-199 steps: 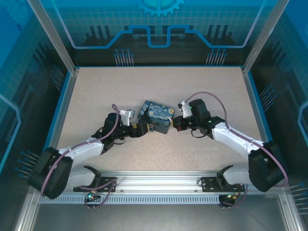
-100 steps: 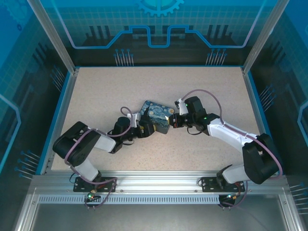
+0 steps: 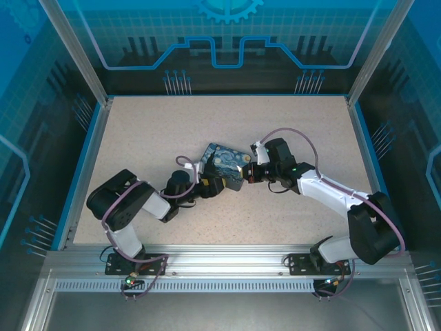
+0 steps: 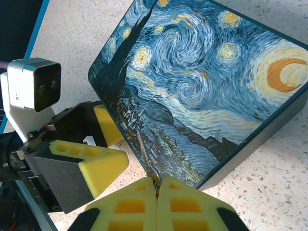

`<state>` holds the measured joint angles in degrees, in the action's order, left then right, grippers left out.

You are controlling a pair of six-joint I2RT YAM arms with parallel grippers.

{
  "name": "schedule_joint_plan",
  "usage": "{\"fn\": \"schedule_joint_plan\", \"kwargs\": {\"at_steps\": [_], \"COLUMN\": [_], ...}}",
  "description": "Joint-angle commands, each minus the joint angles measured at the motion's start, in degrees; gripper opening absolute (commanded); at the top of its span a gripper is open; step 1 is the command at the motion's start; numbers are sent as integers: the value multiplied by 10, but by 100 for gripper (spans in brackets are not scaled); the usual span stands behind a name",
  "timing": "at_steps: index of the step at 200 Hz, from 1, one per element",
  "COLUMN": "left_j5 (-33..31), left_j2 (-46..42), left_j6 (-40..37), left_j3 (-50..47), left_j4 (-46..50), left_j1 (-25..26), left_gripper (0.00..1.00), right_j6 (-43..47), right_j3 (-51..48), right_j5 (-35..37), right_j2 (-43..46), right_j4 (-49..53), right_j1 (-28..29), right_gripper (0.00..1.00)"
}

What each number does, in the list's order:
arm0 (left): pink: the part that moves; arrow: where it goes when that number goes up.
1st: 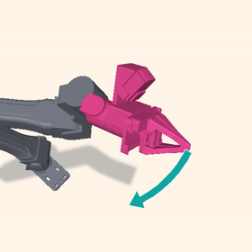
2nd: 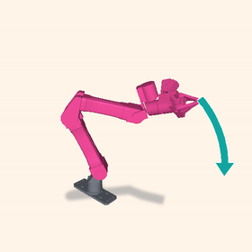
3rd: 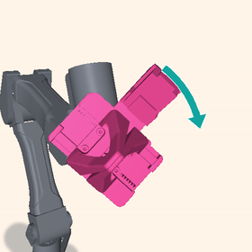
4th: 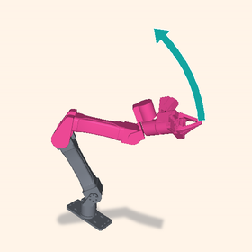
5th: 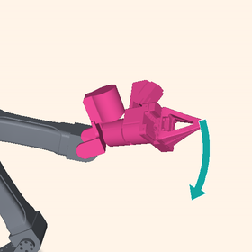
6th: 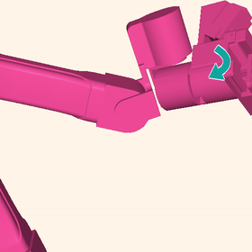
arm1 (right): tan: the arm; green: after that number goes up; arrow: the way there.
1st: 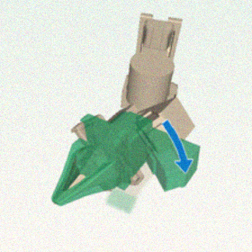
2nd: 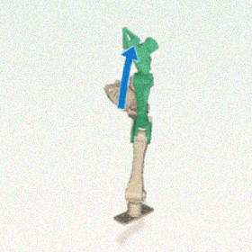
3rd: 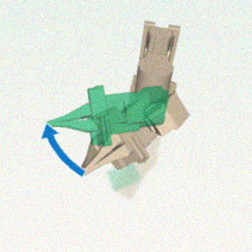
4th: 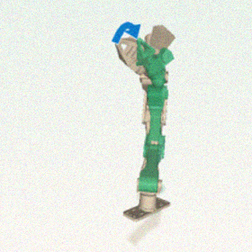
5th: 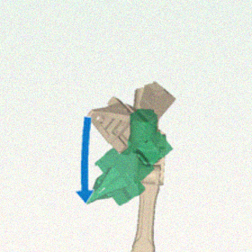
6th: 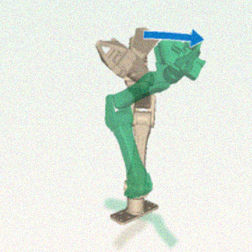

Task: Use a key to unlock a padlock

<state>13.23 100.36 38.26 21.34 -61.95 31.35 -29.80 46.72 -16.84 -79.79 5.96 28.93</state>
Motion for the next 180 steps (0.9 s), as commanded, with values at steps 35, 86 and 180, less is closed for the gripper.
{"fn": "schedule_joint_plan", "kwargs": {"at_steps": [35, 86, 180], "left_j5": [-109, -172, -218], "left_j2": [-24, -22, -8], "left_j6": [-120, -165, -187], "left_j3": [25, 50, 61], "left_j4": [140, 191, 185], "left_j1": [41, 62, 67], "left_gripper": [75, 71, 65], "right_j6": [4, -20, -87], "right_j3": [-17, 3, 75], "right_j5": [12, -49, -87], "right_j2": [31, 6, -116], "right_j4": [-2, -36, -68], "right_j1": [-8, -23, -23], "right_gripper": [0, 0, 0]}}
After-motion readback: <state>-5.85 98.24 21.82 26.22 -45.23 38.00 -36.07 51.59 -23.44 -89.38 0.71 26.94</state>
